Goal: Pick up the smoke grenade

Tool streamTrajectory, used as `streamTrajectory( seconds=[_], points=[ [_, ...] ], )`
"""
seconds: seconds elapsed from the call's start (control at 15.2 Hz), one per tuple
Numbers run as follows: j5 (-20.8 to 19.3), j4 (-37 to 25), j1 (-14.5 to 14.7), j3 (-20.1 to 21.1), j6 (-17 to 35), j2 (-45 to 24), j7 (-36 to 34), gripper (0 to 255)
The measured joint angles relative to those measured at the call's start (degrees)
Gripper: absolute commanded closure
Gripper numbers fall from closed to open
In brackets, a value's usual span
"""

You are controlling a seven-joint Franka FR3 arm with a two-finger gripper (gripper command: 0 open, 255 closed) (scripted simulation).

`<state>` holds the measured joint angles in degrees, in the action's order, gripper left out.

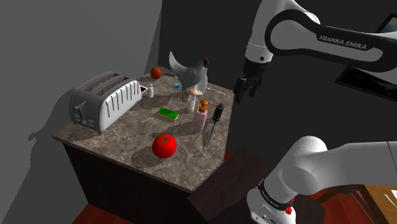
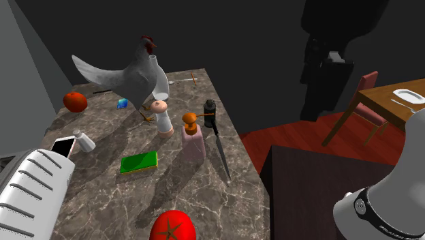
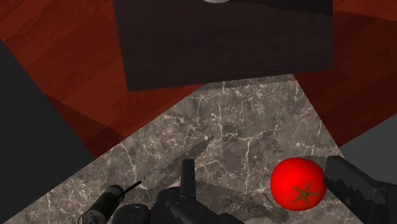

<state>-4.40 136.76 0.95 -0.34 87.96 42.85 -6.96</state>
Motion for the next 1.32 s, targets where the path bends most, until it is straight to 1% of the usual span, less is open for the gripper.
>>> streamTrajectory(
  seconds=[0.13, 0.4, 0.59, 0.66, 0.92, 1.12, 1.32],
  points=[
    [-0.4, 0.3, -0.1, -0.5, 0.7, -0.3, 0.6, 0],
    [-2.8, 2.9, -1.0, -4.3, 6.2, -2.5, 5.3, 0],
    [-4.6, 3.7, -1.7, -7.6, 11.3, -6.0, 9.2, 0],
    [-5.2, 4.5, -1.9, -8.7, 13.7, -7.5, 10.5, 0],
    [-6.7, 3.9, -2.6, -13.1, 20.2, -13.5, 15.9, 0],
    [-6.9, 2.3, -2.7, -16.1, 24.8, -19.0, 20.0, 0],
    [-6.3, 0.4, -2.8, -18.9, 29.1, -24.6, 24.4, 0]
  ],
)
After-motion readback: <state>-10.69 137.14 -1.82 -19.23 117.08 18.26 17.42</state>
